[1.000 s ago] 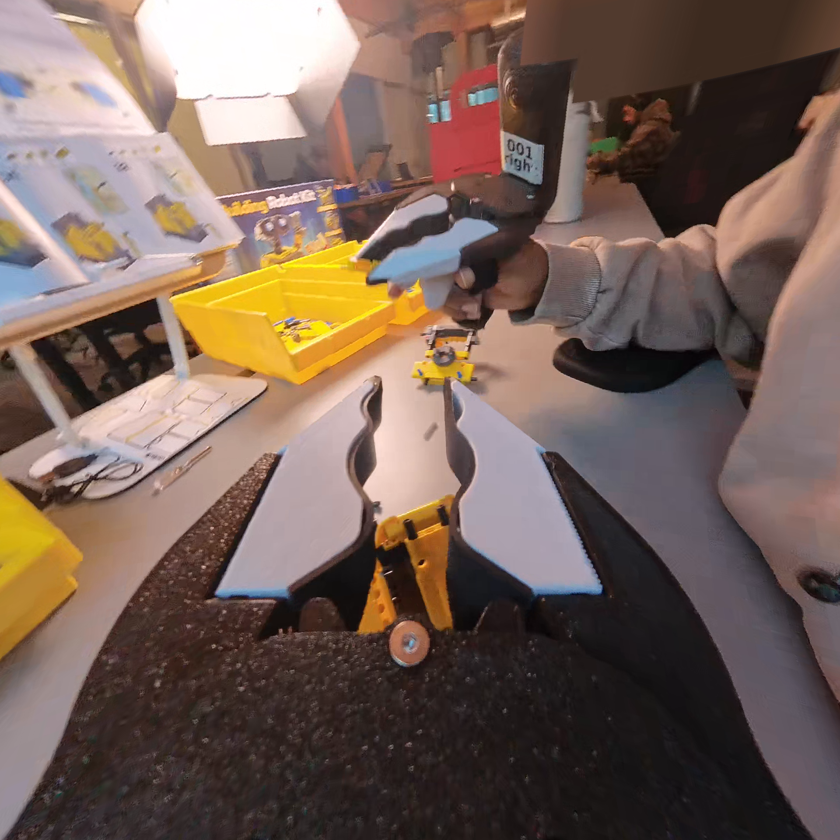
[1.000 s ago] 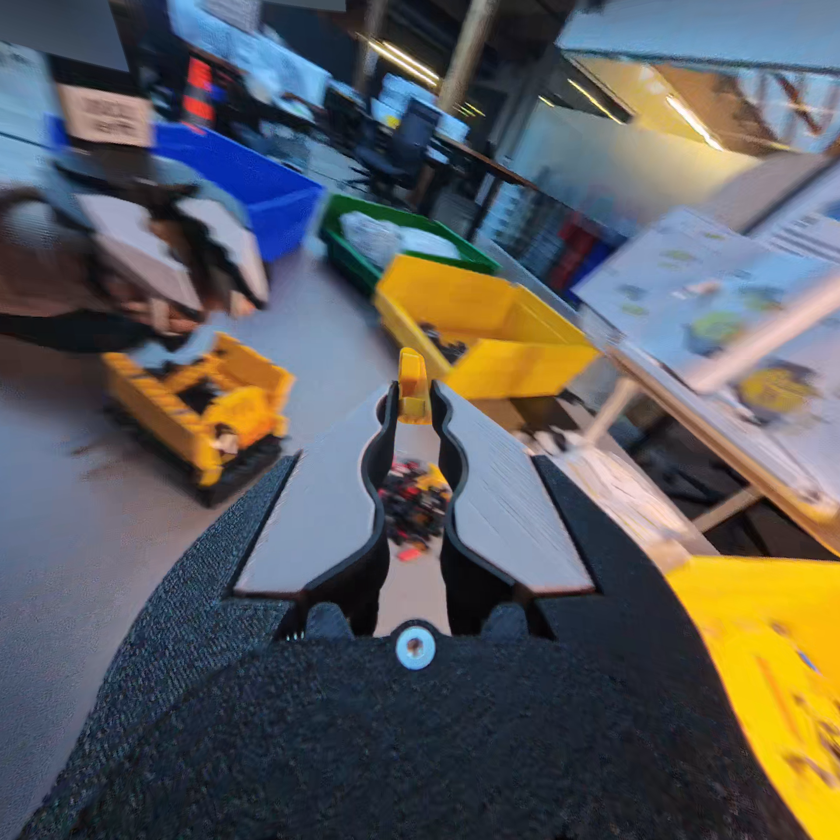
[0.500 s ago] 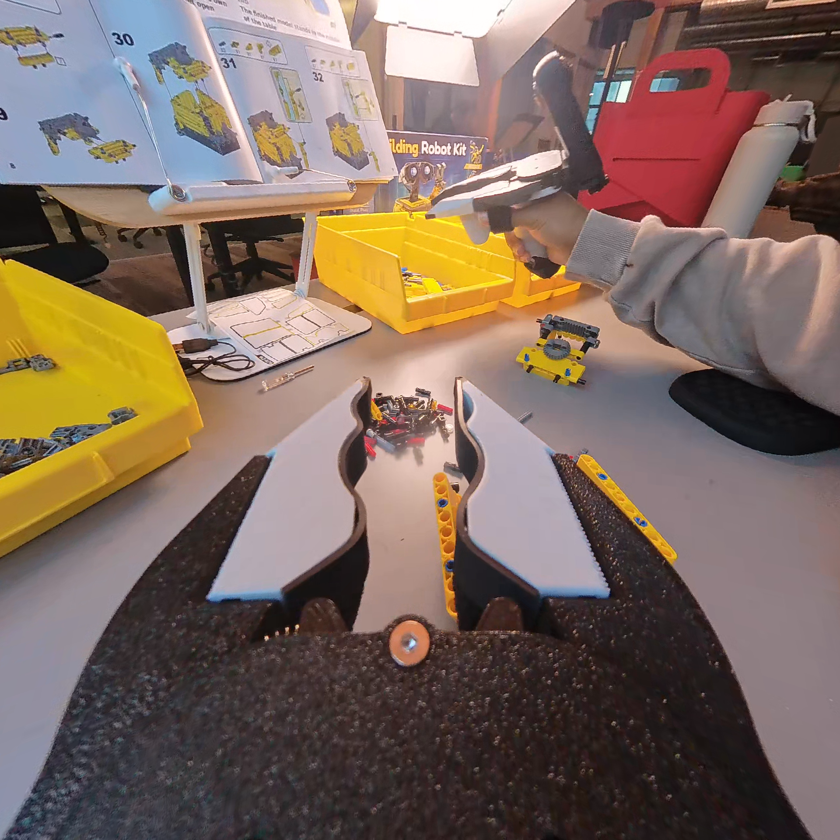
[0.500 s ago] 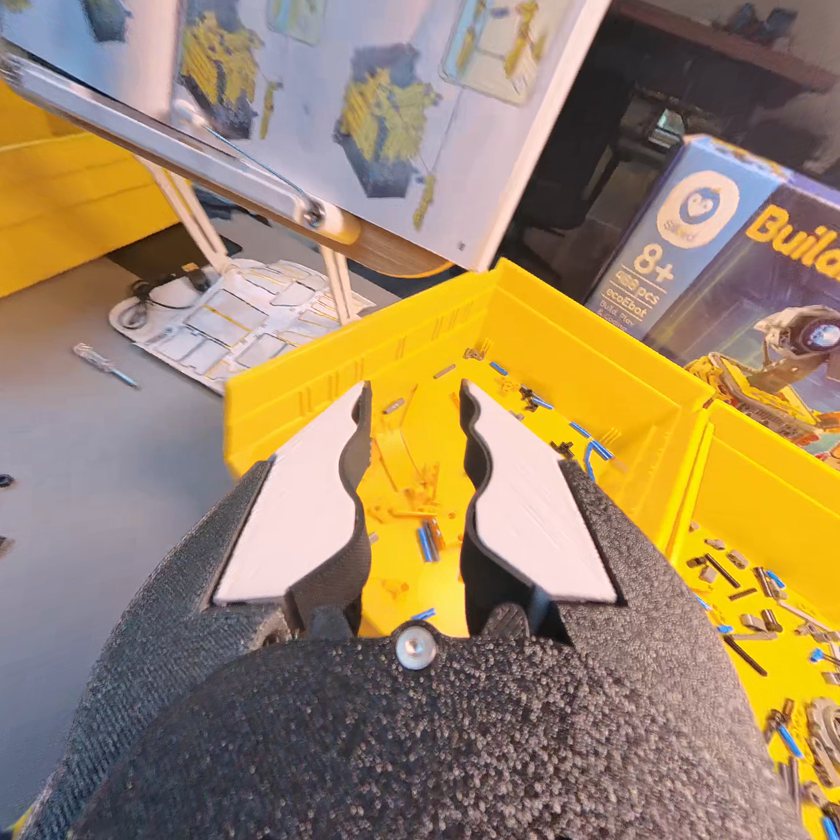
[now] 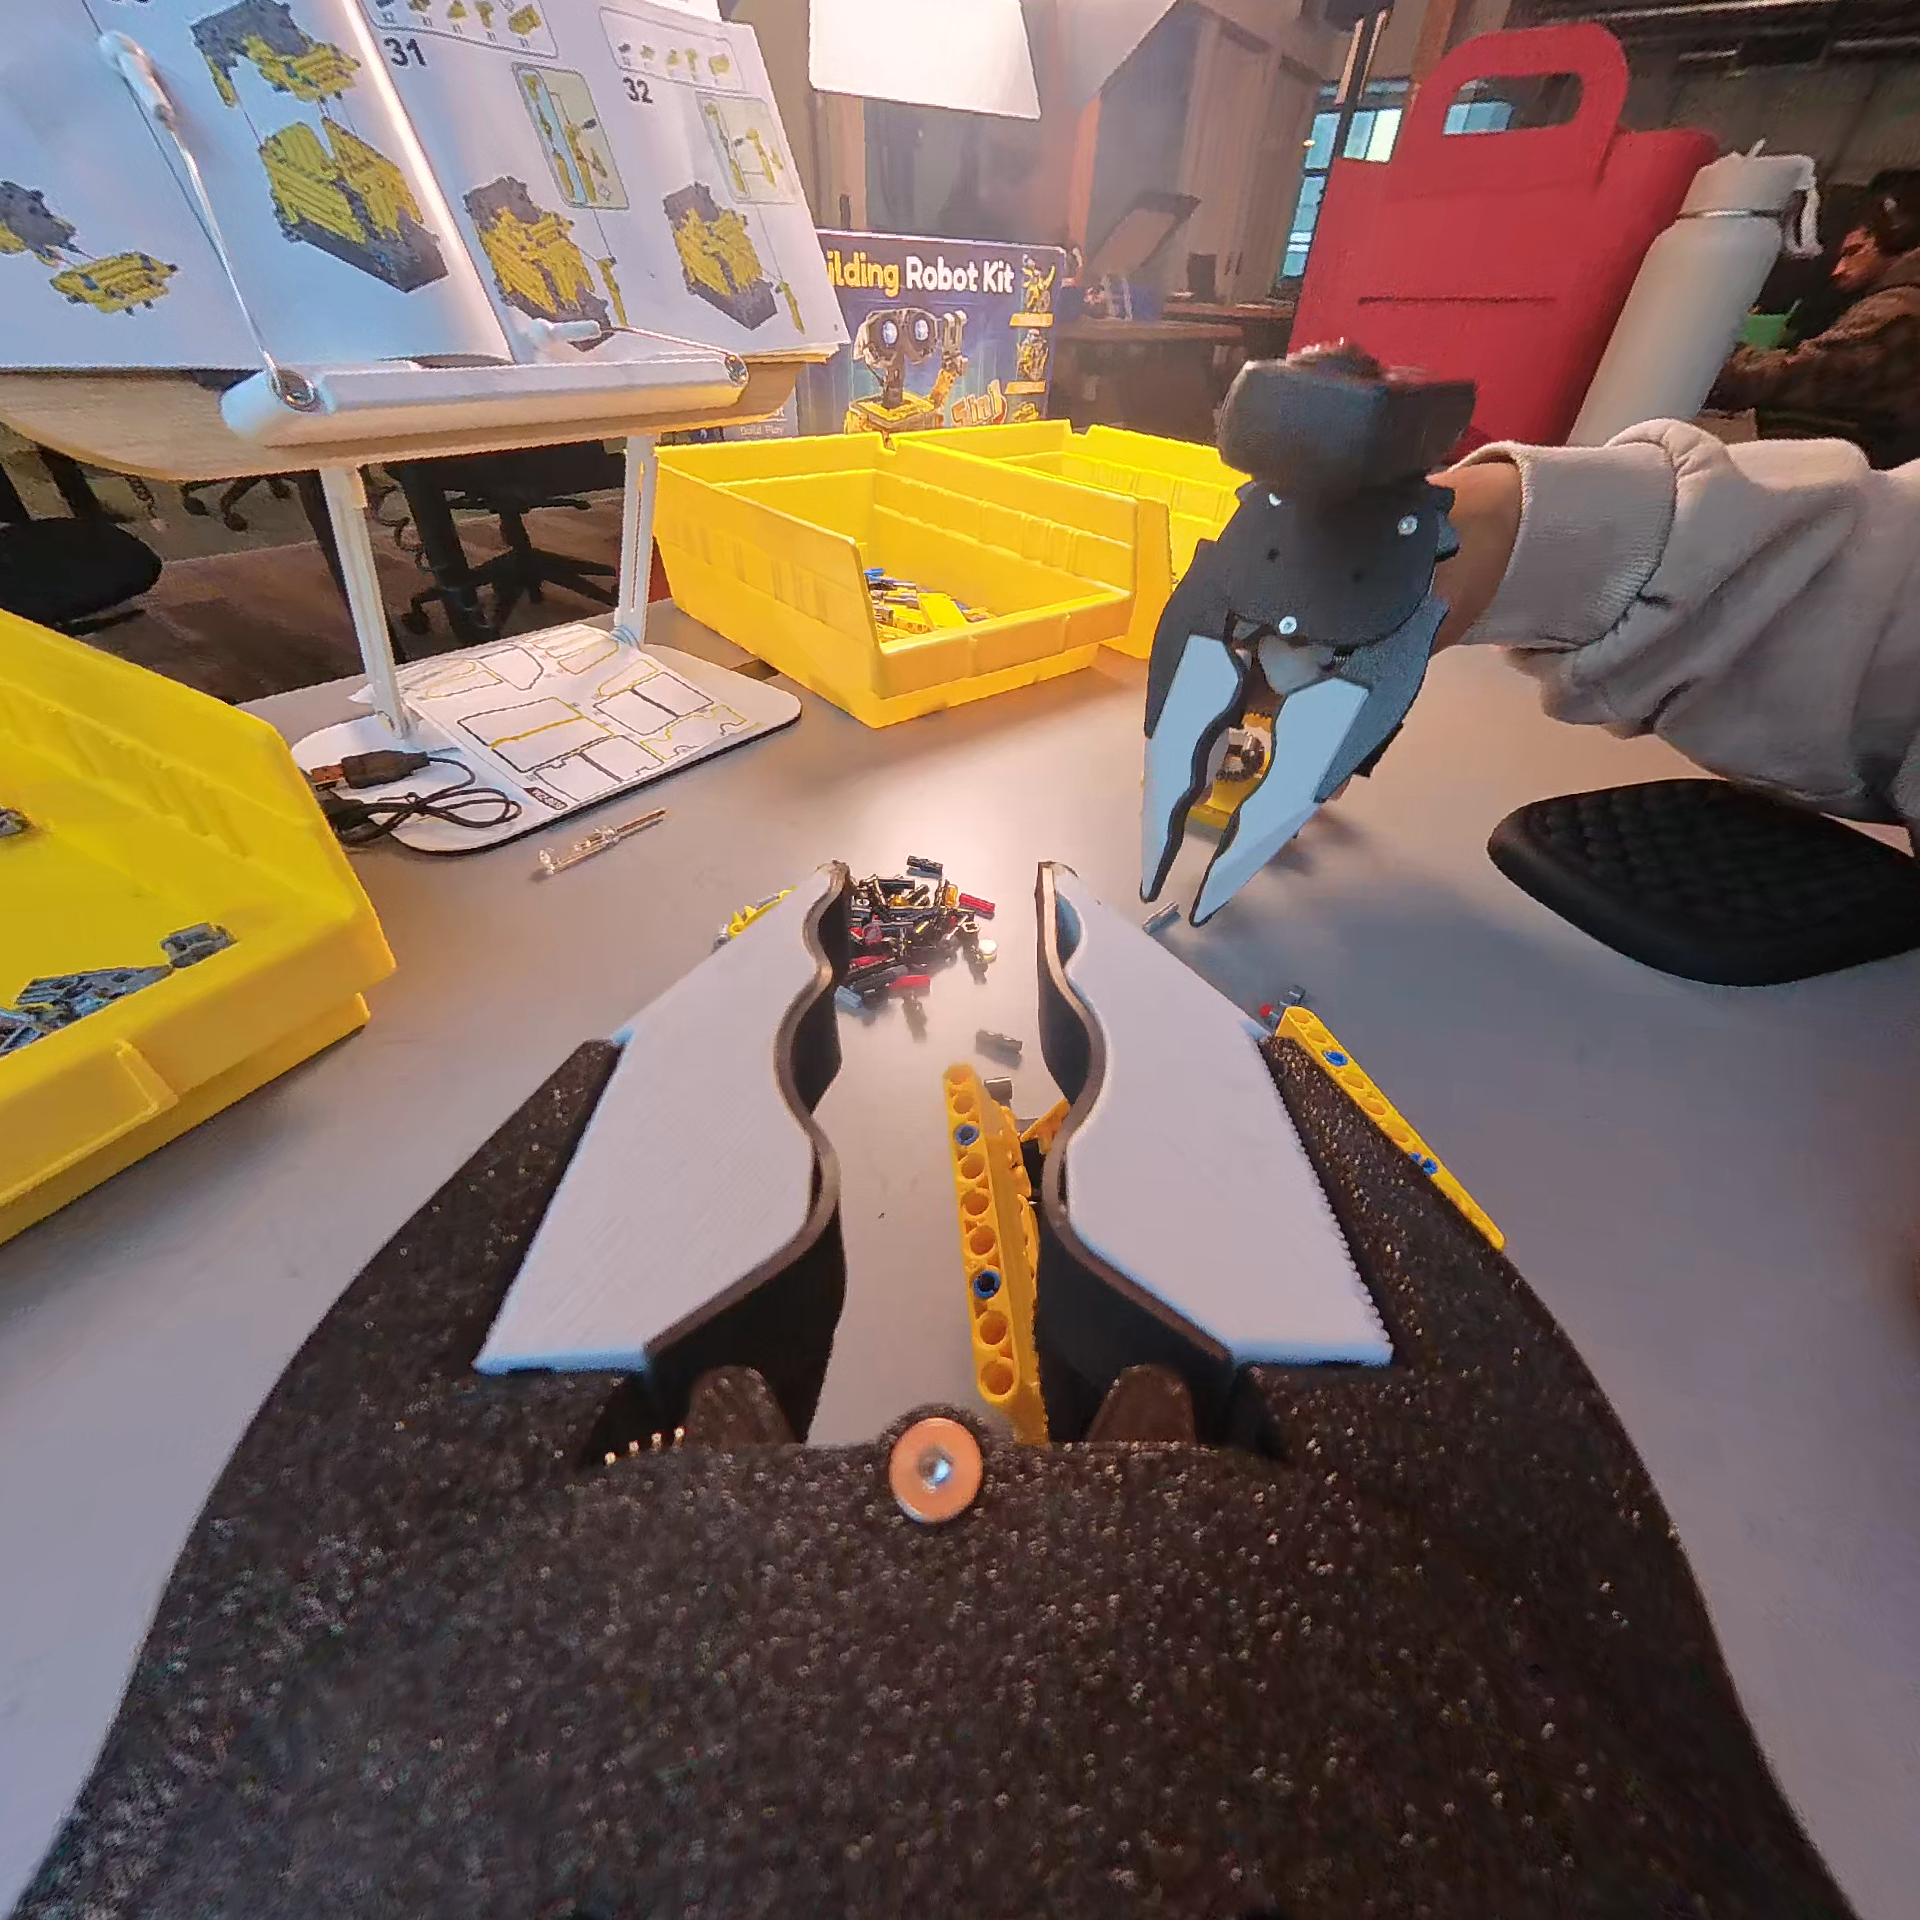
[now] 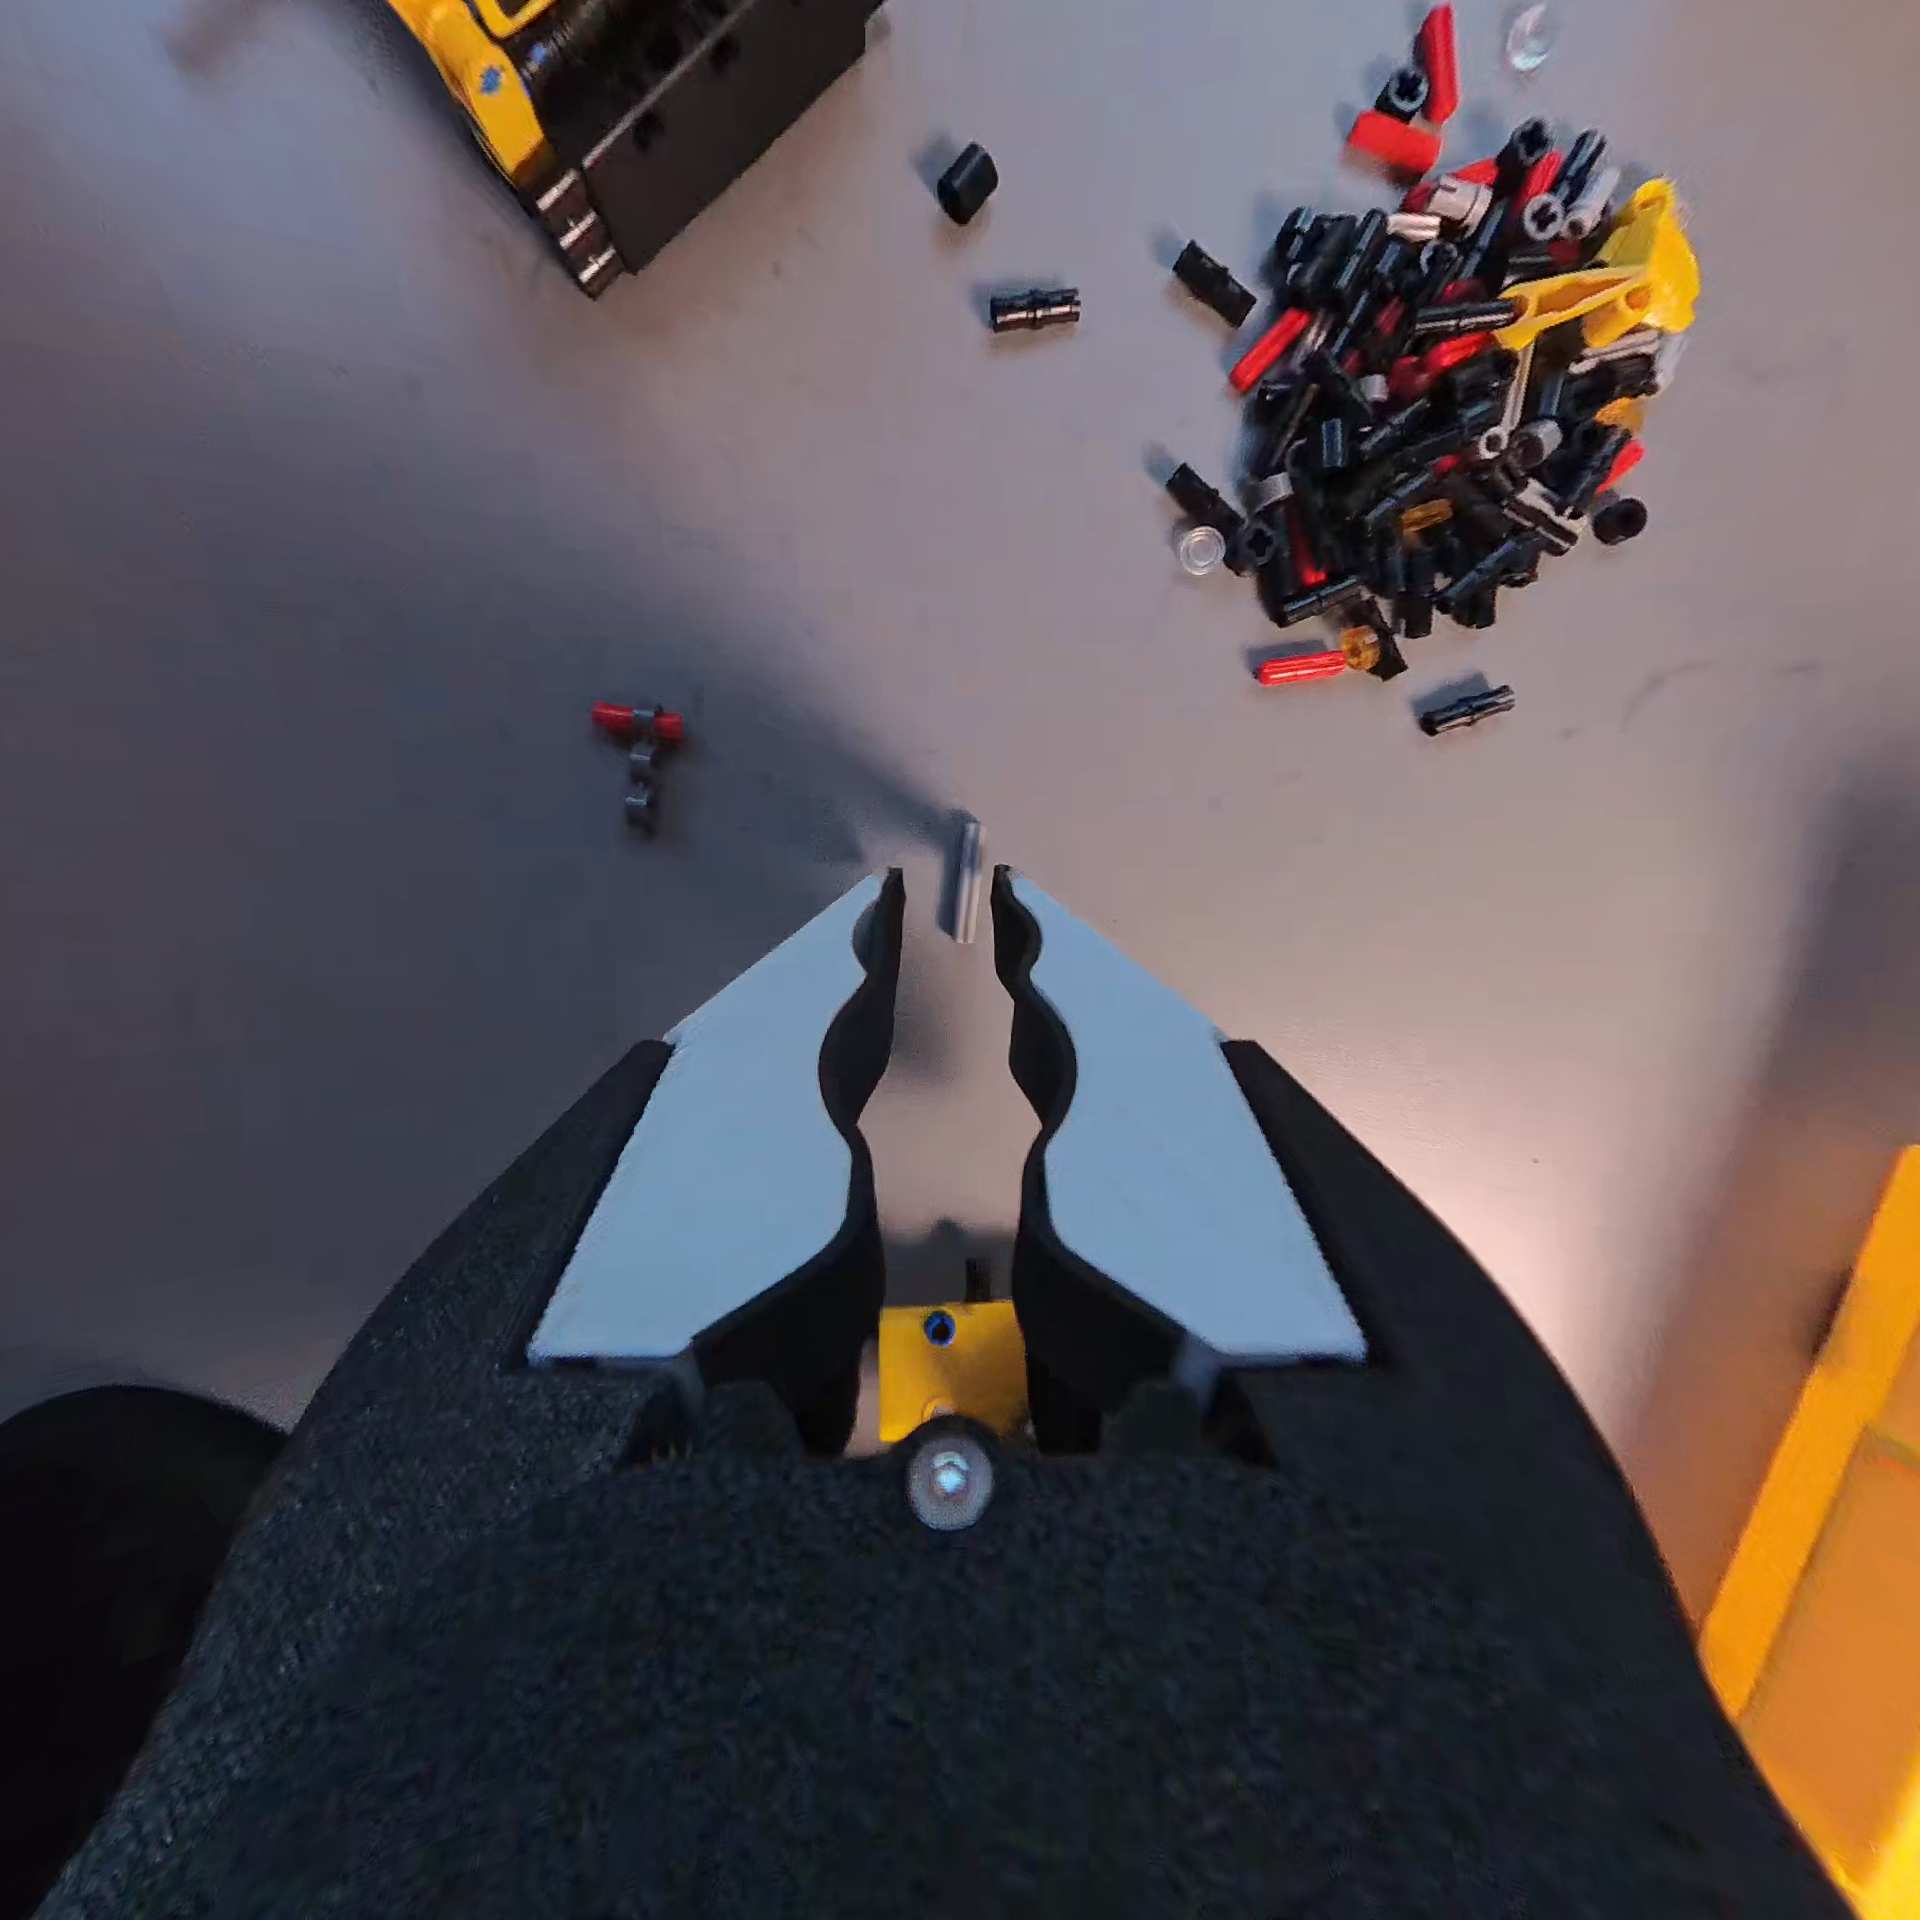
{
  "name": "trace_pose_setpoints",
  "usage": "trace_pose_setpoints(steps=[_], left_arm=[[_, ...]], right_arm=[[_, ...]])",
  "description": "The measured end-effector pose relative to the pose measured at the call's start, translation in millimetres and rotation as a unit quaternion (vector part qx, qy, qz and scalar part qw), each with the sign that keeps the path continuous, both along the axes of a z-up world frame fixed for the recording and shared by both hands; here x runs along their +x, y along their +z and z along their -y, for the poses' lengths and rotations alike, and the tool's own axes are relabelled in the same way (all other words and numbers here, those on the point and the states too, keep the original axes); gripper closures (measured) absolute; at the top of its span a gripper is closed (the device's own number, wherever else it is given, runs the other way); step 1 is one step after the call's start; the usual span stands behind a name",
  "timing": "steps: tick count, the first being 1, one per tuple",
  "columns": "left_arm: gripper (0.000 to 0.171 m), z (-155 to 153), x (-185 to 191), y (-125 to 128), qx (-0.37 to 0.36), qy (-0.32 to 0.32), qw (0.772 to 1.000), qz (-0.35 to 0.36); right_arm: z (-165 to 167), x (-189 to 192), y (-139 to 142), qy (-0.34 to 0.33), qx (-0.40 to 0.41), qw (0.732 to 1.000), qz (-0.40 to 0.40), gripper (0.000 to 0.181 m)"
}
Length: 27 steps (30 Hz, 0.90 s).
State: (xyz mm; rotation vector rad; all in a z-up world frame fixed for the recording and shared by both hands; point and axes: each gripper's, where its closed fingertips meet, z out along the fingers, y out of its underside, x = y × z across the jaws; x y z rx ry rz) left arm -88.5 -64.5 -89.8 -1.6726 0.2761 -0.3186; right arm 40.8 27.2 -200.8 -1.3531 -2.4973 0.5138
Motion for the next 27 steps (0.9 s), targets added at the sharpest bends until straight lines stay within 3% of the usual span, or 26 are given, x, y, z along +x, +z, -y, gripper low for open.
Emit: trace_pose_setpoints(steps=[5, 13, 19, 23, 27], left_arm=[[0.138, 1.6, -7.2, 0.9, -0.007, 0.005, 1.000, 0.018], [0.138, 2.3, -4.6, -2.3, -0.016, 0.004, 1.000, 0.001], [0.138, 0.1, -3.4, -9.2, -0.032, 0.000, 1.000, 0.001], [0.138, -0.5, -6.6, -12.7, -0.038, 0.005, 0.999, 0.000], [0.138, -0.3, -11.2, -12.2, -0.039, 0.008, 0.999, 0.011]], right_arm=[[2.6, -1.2, -6.6, -0.004, -0.010, 1.000, 0.023, 0.177], [1.5, -3.9, -5.3, -0.018, -0.022, 1.000, 0.010, 0.178], [-3.5, -69.8, 23.6, -0.062, -0.030, 0.993, -0.098, 0.178], [-10.4, -102.8, 17.8, -0.063, -0.013, 0.992, -0.108, 0.178], [-18.6, -112.7, 13.6, -0.075, -0.008, 0.990, -0.122, 0.174]])
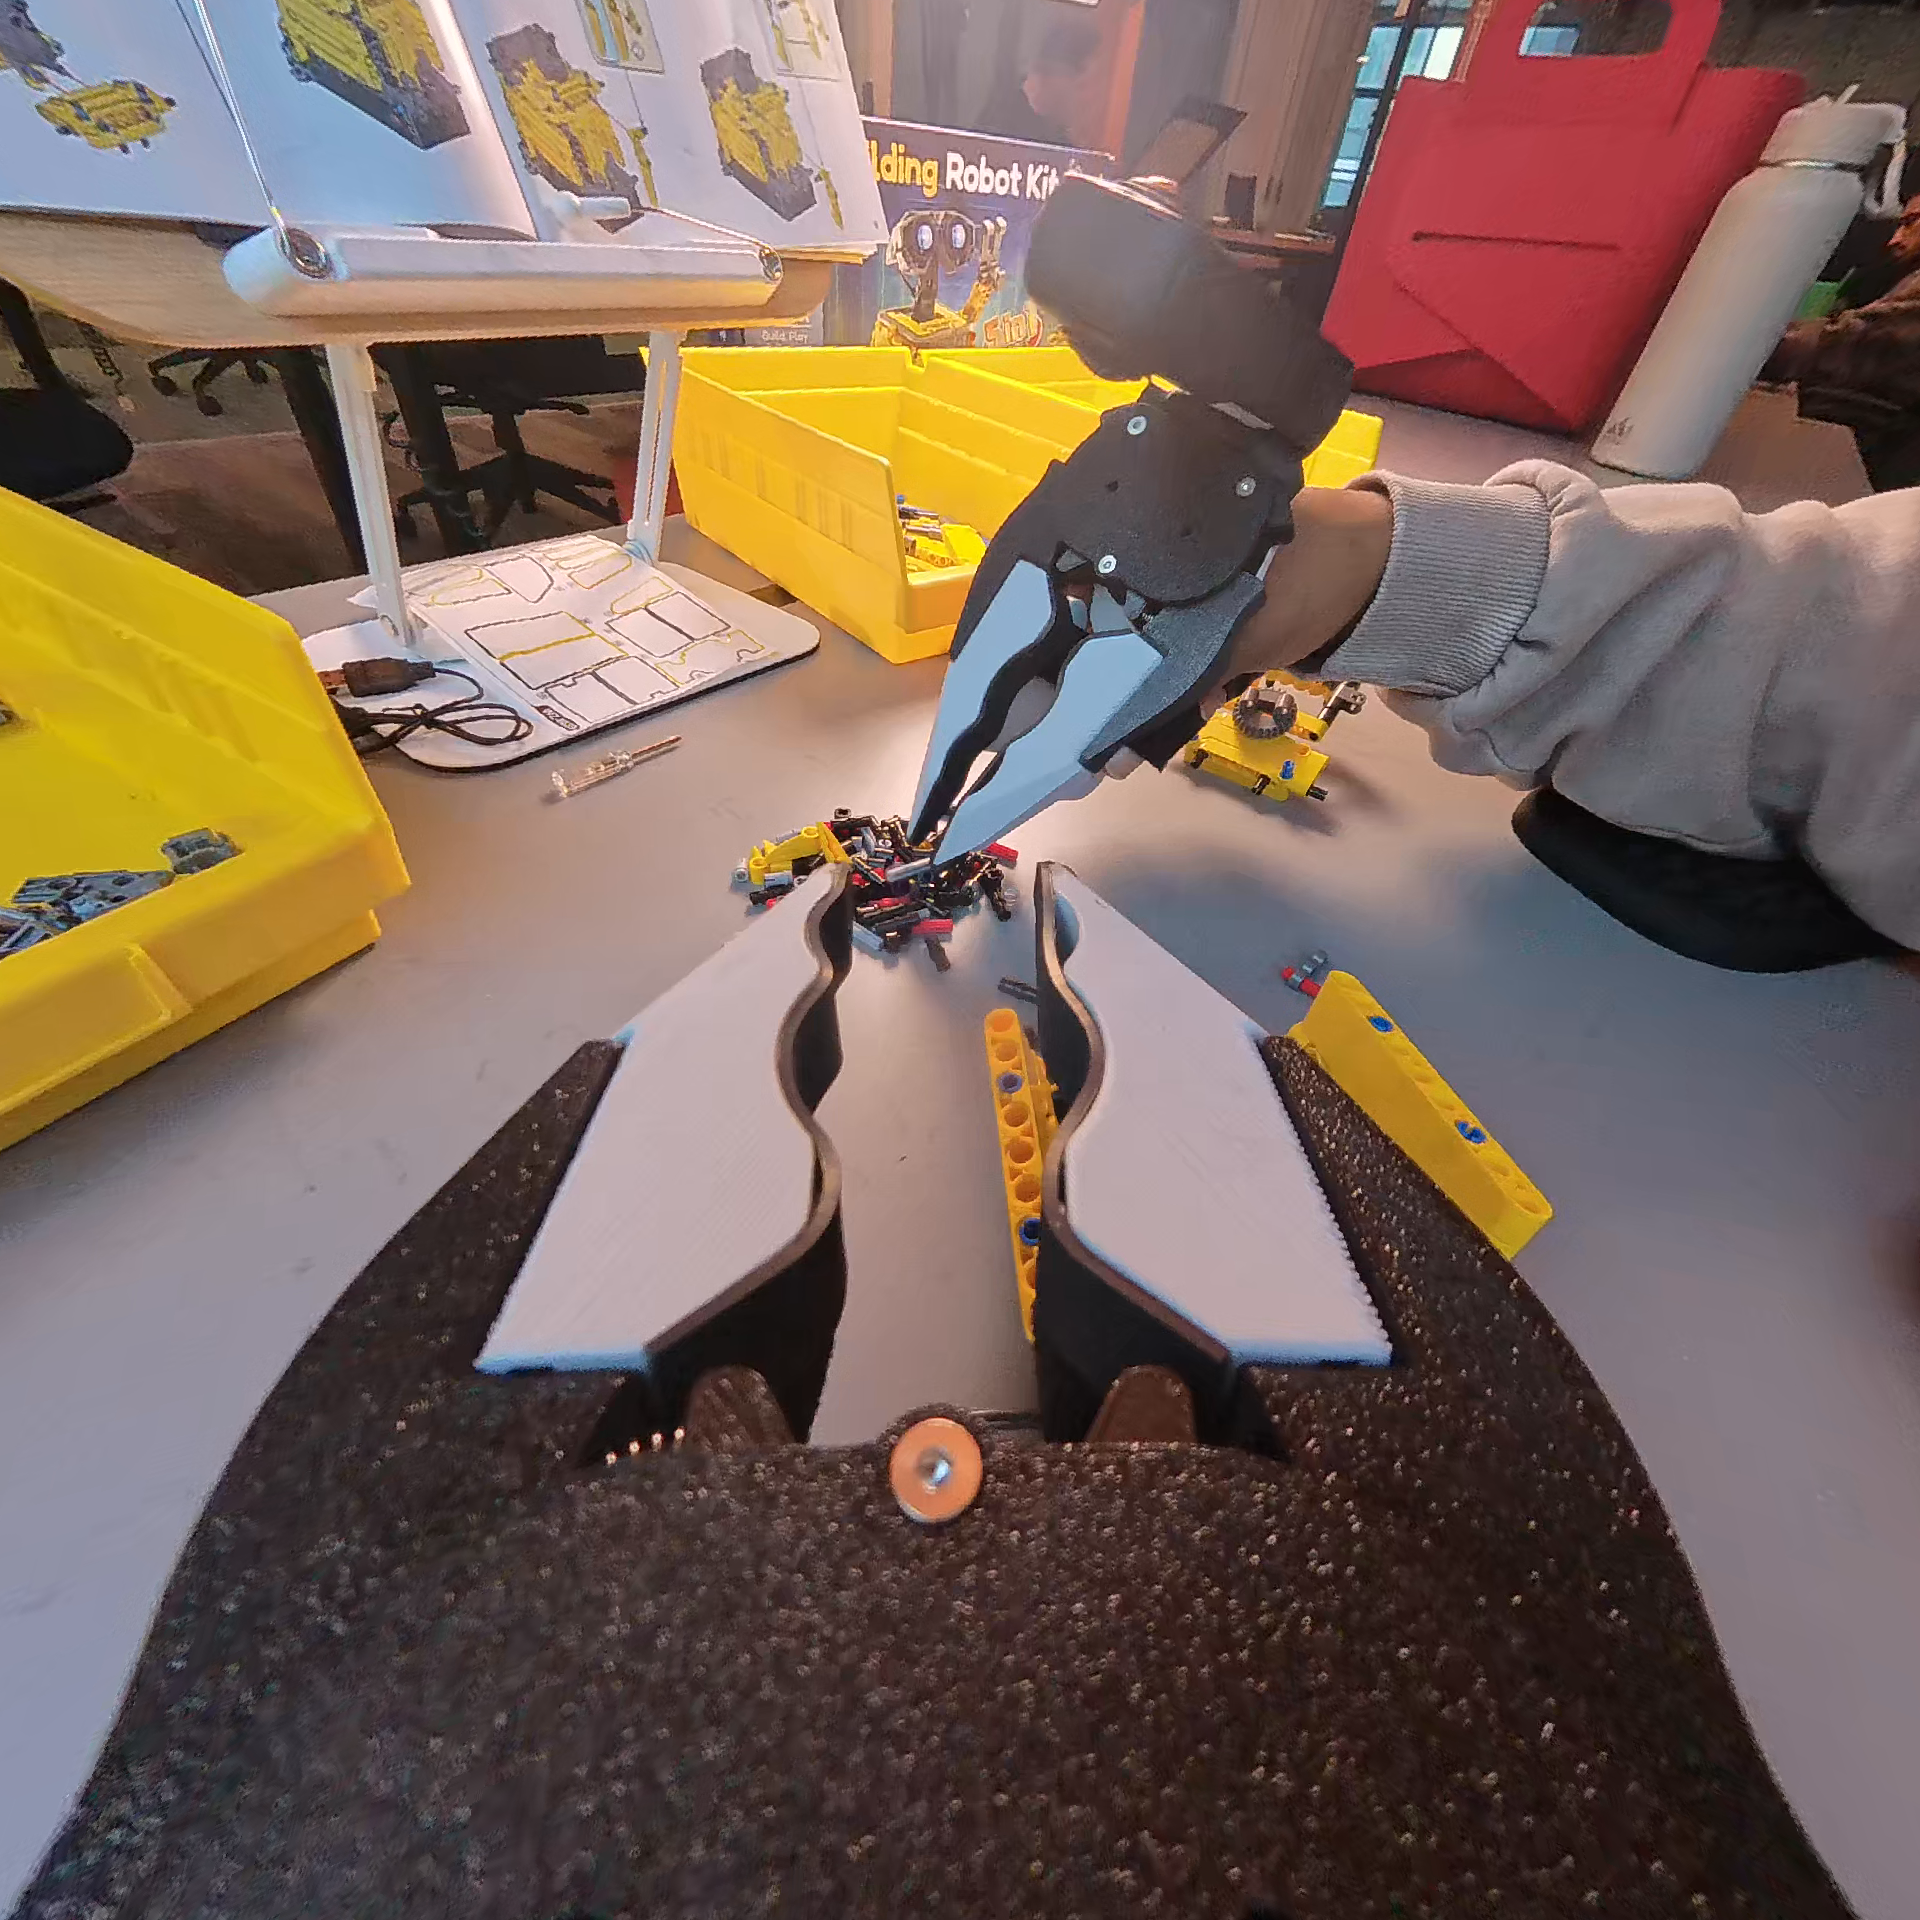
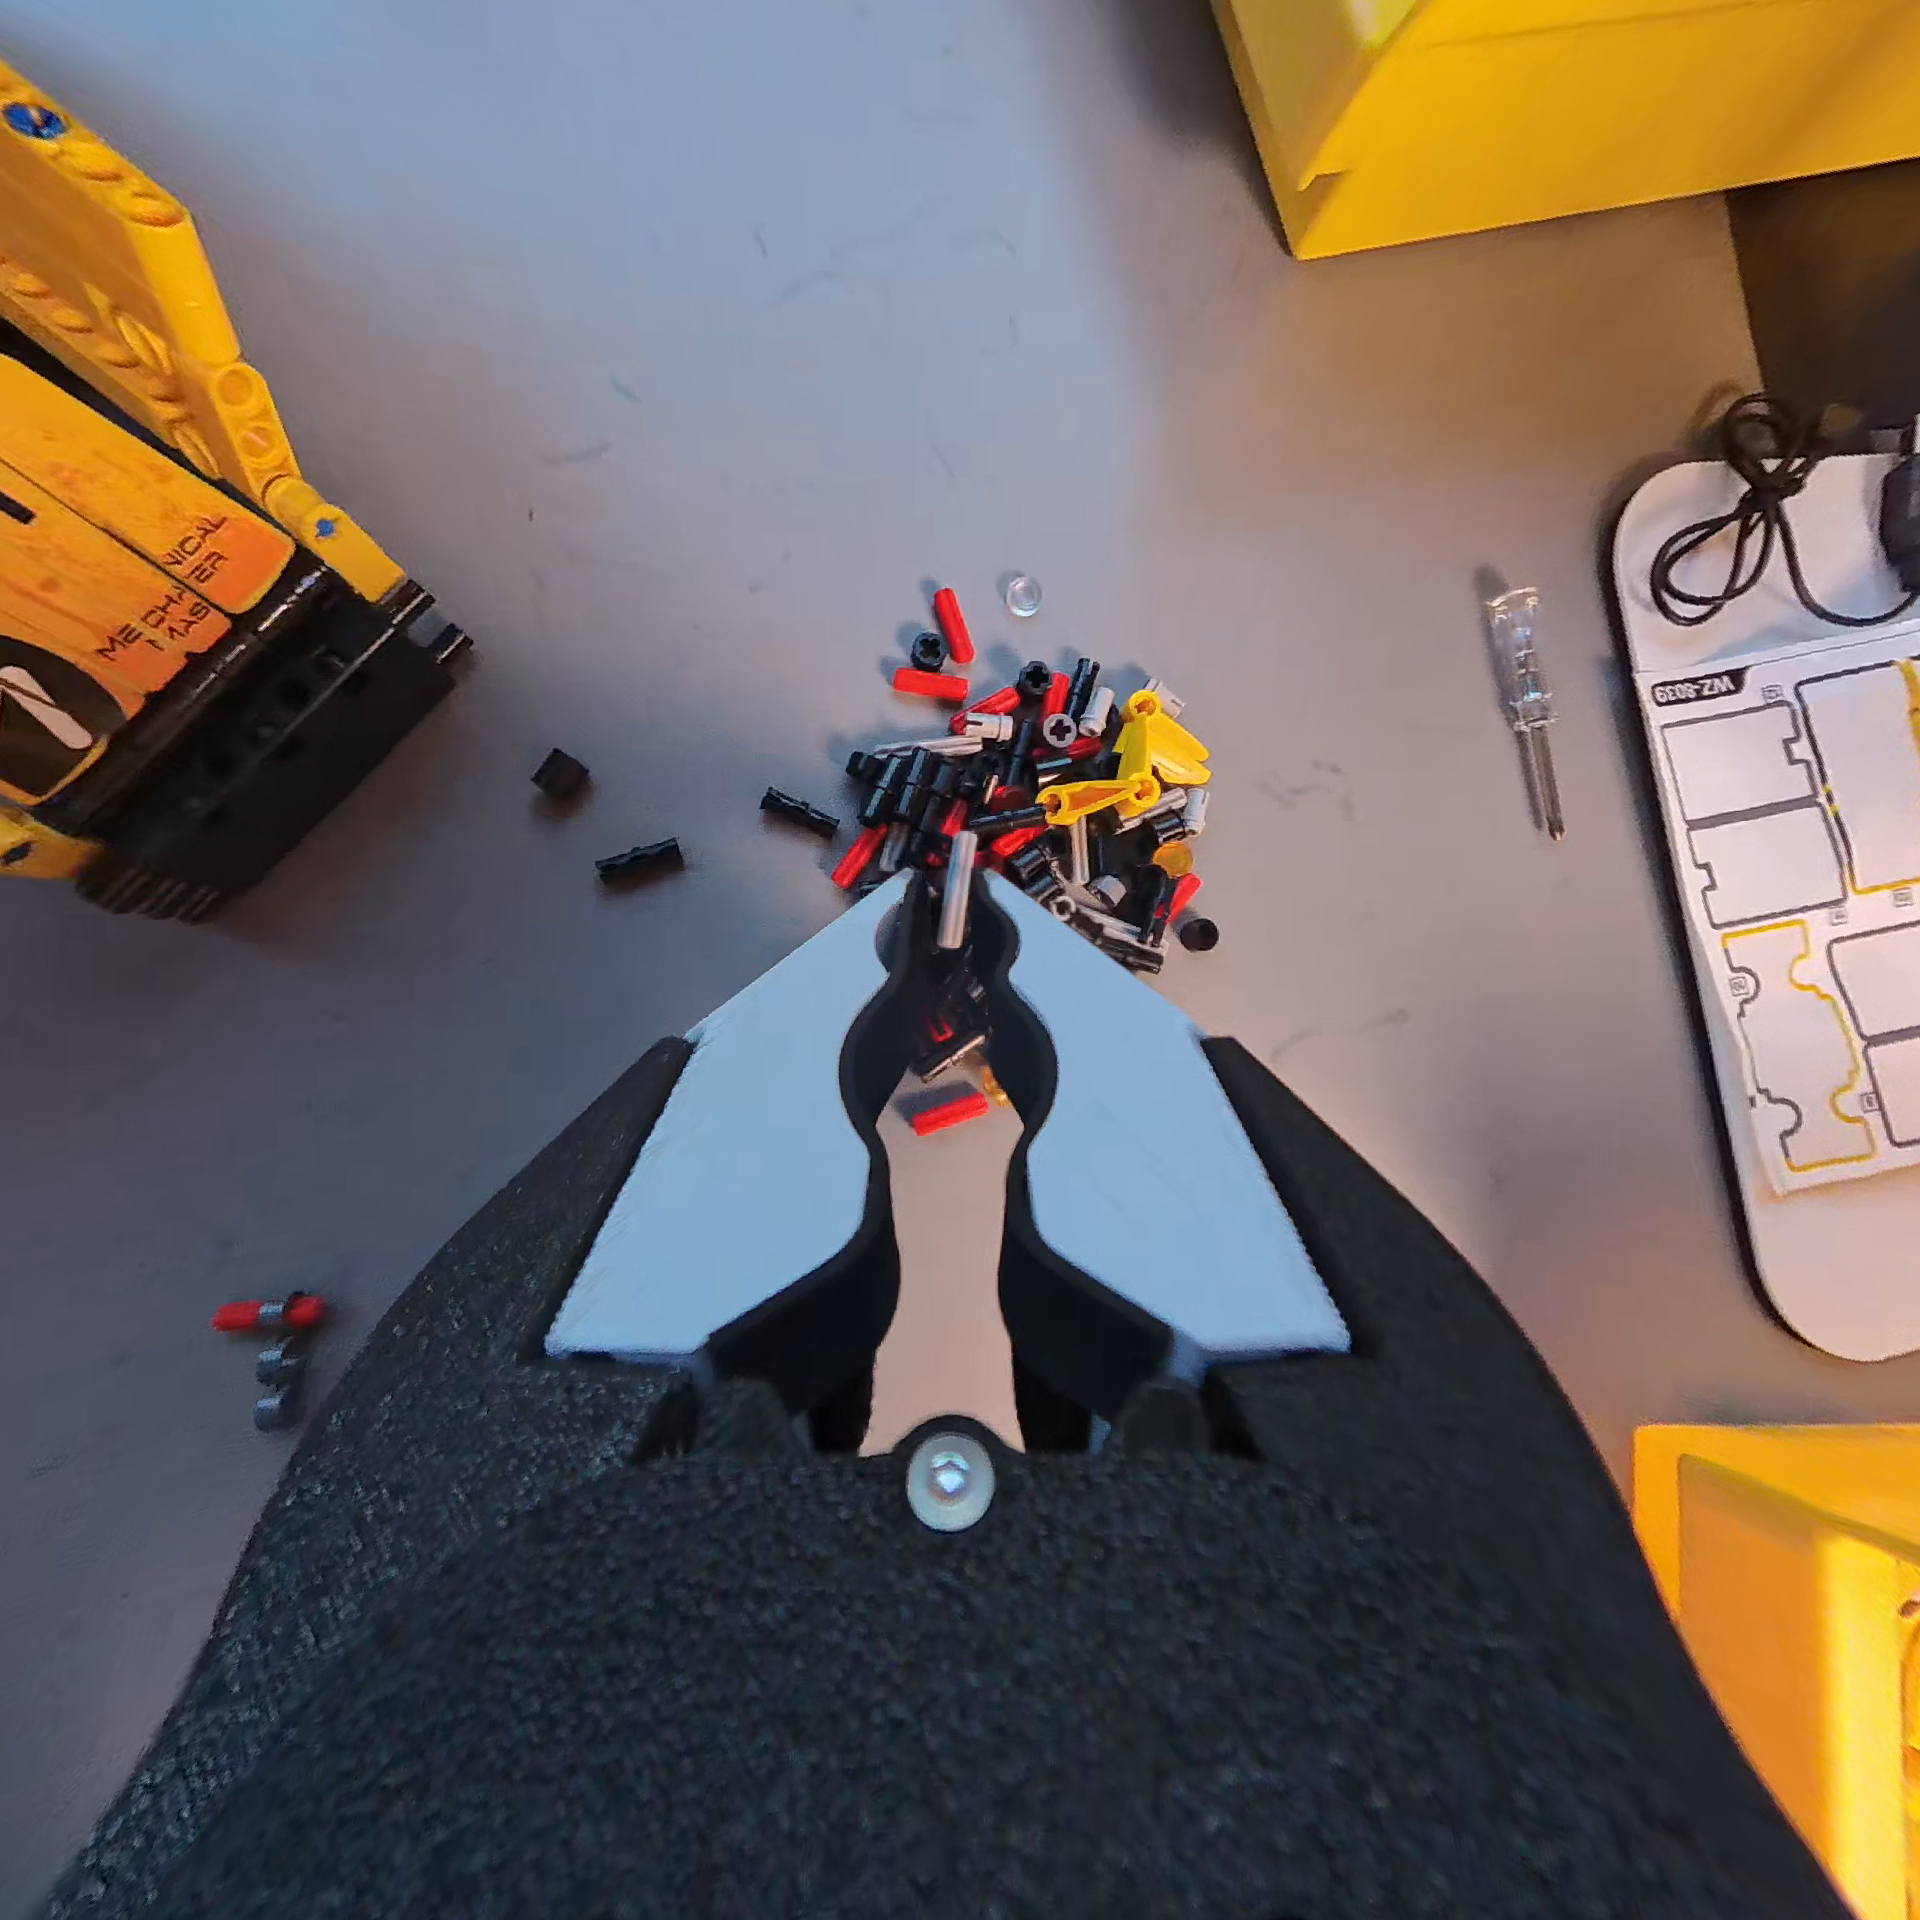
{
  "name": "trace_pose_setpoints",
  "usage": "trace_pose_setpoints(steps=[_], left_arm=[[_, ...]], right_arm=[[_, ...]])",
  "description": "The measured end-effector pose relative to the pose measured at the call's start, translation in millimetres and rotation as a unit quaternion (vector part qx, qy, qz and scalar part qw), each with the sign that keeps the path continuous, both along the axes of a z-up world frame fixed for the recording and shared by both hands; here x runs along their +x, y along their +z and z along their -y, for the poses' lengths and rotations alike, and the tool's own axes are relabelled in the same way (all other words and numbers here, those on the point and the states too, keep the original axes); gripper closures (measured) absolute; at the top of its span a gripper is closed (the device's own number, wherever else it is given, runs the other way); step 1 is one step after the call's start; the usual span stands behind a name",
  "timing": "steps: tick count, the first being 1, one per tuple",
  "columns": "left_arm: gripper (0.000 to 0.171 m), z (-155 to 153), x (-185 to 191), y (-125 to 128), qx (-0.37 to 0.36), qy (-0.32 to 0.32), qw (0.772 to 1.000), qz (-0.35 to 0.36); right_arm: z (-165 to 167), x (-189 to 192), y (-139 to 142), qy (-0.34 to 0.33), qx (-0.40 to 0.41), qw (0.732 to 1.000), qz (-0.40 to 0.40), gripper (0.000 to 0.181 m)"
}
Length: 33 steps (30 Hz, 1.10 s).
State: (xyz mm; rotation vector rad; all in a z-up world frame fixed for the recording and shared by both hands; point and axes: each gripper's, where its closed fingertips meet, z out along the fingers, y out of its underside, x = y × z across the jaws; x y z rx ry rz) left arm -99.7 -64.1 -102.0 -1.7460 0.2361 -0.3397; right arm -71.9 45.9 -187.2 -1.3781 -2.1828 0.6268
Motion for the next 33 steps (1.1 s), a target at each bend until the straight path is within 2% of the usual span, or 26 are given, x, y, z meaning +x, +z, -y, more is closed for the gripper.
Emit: trace_pose_setpoints(steps=[3, 5, 9, 12, 16, 17, 20, 23, 26, 30, 33], left_arm=[[0.138, 0.5, 0.3, 0.9, 0.001, -0.002, 1.000, 0.003], [0.138, 0.8, 1.8, 0.9, 0.001, -0.004, 1.000, 0.000], [0.138, 1.7, 5.3, 1.5, 0.002, -0.008, 1.000, -0.008], [0.139, 1.9, 7.7, 1.5, 0.003, -0.013, 1.000, -0.012], [0.141, 2.3, 13.5, 2.2, 0.011, -0.025, 0.999, -0.018], [0.141, 2.8, 15.6, 2.8, 0.015, -0.030, 0.999, -0.022], [0.143, 5.9, 24.4, 7.6, 0.035, -0.051, 0.998, -0.031], [0.145, 10.4, 37.9, 17.7, 0.062, -0.083, 0.994, -0.033], [0.151, 12.4, 53.4, 32.8, 0.086, -0.116, 0.989, -0.040], [0.151, 7.3, 77.2, 43.6, 0.041, -0.180, 0.982, -0.029], [0.152, 5.3, 92.8, 47.1, -0.007, -0.223, 0.974, 0.029]], right_arm=[[-2.9, 7.6, 10.4, -0.010, -0.004, 1.000, -0.021, 0.164], [5.3, 24.8, 17.0, 0.004, -0.017, 1.000, -0.015, 0.164], [49.7, 89.3, 8.1, 0.093, -0.062, 0.992, 0.059, 0.163], [71.2, 119.8, -4.8, 0.106, -0.065, 0.989, 0.081, 0.164], [76.9, 126.4, -18.5, 0.078, -0.049, 0.993, 0.077, 0.168], [77.0, 125.3, -16.8, 0.075, -0.048, 0.994, 0.068, 0.178], [76.5, 120.4, -14.7, 0.071, -0.039, 0.996, 0.044, 0.178], [78.3, 99.9, 7.5, 0.055, -0.036, 0.997, -0.042, 0.178], [86.0, 77.9, 52.3, 0.057, -0.016, 0.983, -0.173, 0.178], [96.0, 61.3, 112.5, 0.062, 0.029, 0.950, -0.305, 0.179], [95.4, 52.9, 136.3, 0.053, 0.067, 0.933, -0.350, 0.179]])
